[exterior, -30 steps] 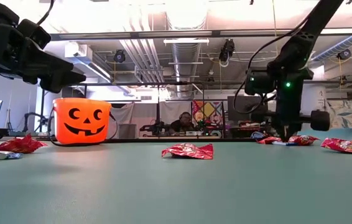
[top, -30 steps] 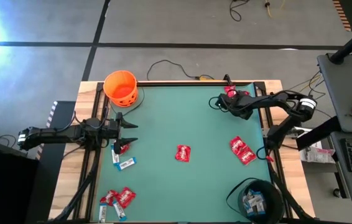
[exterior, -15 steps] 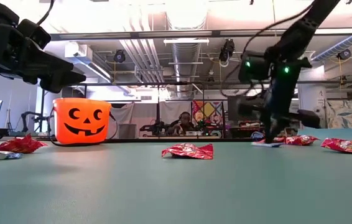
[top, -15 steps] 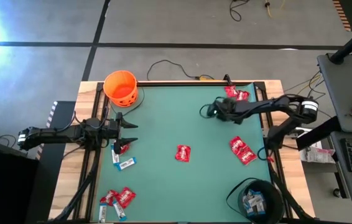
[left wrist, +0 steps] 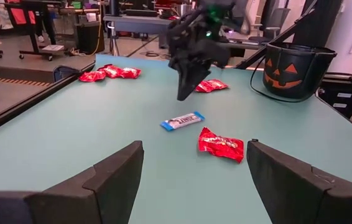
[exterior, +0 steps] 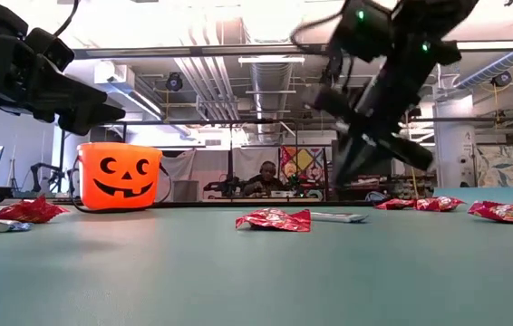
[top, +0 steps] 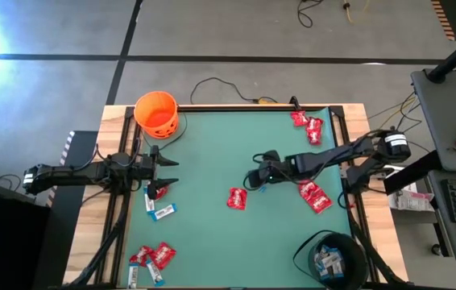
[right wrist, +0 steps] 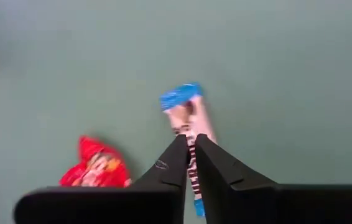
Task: Sort candy by brand, put in halloween buckets
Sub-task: Put the white chocolate into the black bucket
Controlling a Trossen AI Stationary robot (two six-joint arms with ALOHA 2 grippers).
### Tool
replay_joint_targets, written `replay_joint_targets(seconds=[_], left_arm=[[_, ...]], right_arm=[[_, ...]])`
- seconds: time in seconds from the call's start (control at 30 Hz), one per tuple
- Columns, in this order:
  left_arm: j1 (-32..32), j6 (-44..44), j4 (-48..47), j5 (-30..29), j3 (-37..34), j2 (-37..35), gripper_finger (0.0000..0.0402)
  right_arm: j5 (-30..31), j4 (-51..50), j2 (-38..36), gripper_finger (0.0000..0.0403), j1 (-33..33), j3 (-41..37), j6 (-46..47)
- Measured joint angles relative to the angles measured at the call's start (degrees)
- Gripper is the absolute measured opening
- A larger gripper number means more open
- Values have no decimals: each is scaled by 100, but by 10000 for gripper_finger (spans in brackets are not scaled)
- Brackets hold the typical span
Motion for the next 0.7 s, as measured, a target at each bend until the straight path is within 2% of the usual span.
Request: replay_joint_targets(seconds=[0.13,0.27,0.43,0.63,0.7], left_arm=[[0,0,0,0,0,0,272],[-2,0,0,0,0,0,272],[0,0,0,0,0,0,272],[-1,0,-1,0,0,1,272],[-2,0,-2,0,0,4,272]], right_arm=[[146,26,3,76,240,366,-1025],[788,18,3,138,535,589,-1786],[1902,-12,3,206,835,466,-1787],[2103,63,126,266,865,99,-1943],[2195,418,191,281,938,-37,-1911]])
